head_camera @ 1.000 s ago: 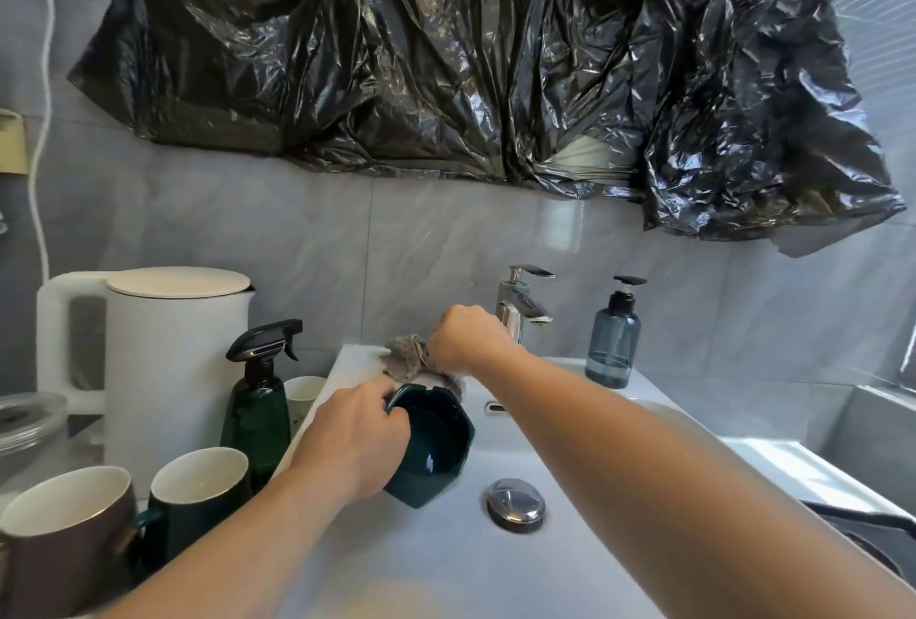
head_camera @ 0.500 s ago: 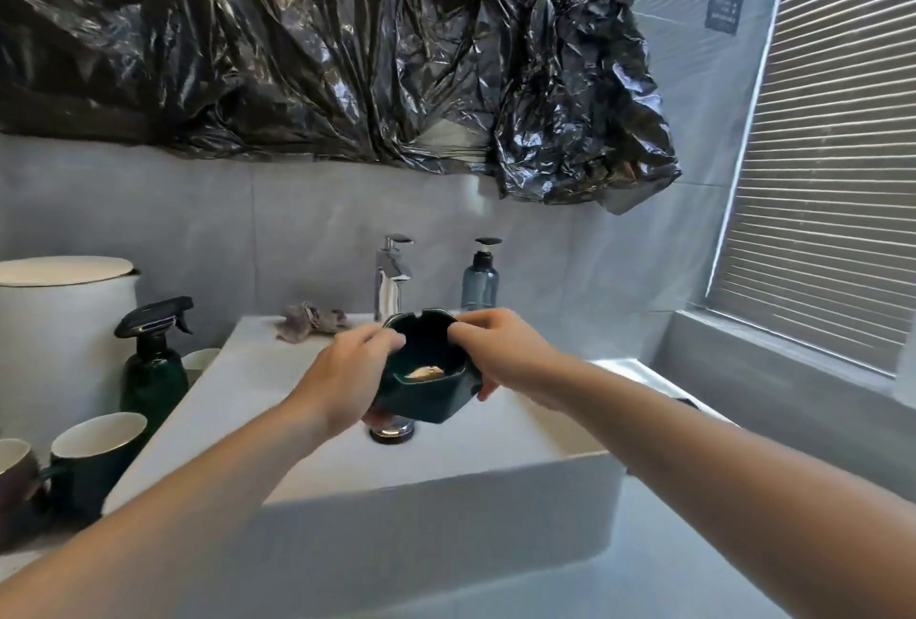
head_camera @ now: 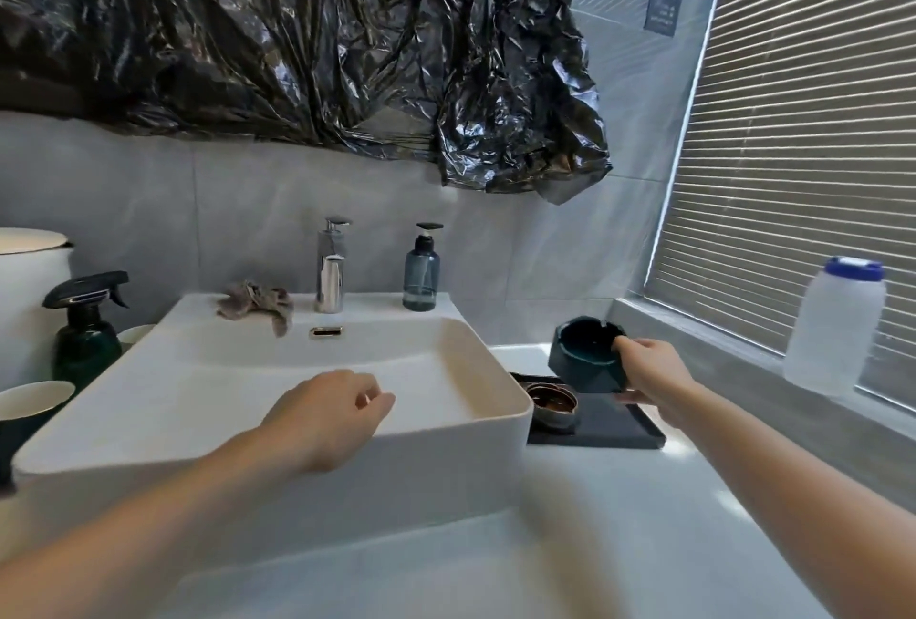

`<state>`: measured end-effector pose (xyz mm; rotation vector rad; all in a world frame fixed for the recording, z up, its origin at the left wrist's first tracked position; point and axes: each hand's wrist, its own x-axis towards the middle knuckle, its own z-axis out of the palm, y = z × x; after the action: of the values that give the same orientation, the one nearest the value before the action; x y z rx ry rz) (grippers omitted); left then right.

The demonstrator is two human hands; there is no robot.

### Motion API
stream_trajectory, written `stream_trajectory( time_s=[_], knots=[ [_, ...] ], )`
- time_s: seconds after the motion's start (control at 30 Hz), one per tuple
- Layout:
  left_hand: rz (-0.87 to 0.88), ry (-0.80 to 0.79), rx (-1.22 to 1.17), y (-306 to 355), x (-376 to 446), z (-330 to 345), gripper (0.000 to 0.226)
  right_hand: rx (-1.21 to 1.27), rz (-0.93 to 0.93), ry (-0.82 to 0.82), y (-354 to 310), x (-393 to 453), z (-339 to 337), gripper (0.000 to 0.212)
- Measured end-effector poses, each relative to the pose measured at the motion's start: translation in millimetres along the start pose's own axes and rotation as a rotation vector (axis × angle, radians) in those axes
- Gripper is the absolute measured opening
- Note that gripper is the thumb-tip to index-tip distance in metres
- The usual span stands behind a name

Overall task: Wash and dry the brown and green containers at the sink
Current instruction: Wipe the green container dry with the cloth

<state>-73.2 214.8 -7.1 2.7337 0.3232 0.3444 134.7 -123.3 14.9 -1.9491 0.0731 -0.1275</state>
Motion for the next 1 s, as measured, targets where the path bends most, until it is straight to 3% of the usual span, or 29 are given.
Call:
stream_trajectory(
  time_s=[0.37, 0.9, 1.0],
  knots=[
    [-0.047, -0.001, -0.045, -9, 12, 19, 0.04, -0.199, 0.249, 0.142, 57, 57, -8, 0.034],
    [-0.054, -0.013, -0.042, -8, 12, 16, 0.04, -0.223, 0.259, 0.118, 79, 66, 18, 0.017],
    [-0.065, -0.01, -0.049, -7, 11, 16, 0.036, -0.268, 0.247, 0.115, 78, 61, 16, 0.024]
  ],
)
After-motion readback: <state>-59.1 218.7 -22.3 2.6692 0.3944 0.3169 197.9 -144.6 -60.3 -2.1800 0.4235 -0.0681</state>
